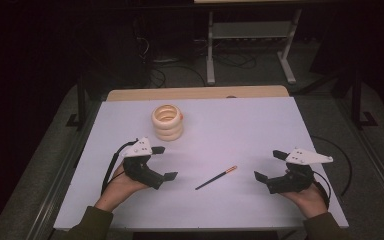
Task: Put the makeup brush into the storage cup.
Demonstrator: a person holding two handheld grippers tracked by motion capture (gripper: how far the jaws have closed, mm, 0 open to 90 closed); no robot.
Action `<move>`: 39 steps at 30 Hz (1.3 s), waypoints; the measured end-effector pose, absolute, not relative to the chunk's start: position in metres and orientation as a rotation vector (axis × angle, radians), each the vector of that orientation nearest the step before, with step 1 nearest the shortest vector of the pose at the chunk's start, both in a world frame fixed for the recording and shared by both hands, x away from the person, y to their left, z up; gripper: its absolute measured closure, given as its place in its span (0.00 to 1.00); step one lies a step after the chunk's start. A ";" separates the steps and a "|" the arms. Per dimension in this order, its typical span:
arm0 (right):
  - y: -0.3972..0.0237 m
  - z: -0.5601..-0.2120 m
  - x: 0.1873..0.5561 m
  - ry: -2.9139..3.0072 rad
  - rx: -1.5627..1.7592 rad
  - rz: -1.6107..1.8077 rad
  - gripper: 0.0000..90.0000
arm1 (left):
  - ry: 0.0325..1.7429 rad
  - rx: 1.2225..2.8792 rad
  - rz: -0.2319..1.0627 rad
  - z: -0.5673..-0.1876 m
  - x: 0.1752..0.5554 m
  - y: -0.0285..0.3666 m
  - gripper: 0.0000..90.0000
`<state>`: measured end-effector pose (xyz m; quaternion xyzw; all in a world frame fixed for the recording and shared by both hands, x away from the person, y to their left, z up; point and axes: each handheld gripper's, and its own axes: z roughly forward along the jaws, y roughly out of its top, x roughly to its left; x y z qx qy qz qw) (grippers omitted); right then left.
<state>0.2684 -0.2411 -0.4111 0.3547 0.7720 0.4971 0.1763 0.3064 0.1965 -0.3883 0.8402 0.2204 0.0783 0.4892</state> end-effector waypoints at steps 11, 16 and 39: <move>-0.241 -0.411 0.269 2.189 1.004 1.402 0.00 | 0.523 2.074 0.180 -0.387 0.311 0.183 0.03; -0.241 -0.411 0.269 2.191 1.006 1.402 0.00 | 0.524 2.107 0.172 -0.388 0.314 0.177 0.03; -0.240 -0.412 0.270 2.197 1.012 1.389 0.00 | 0.499 2.237 0.159 -0.388 0.322 0.154 0.03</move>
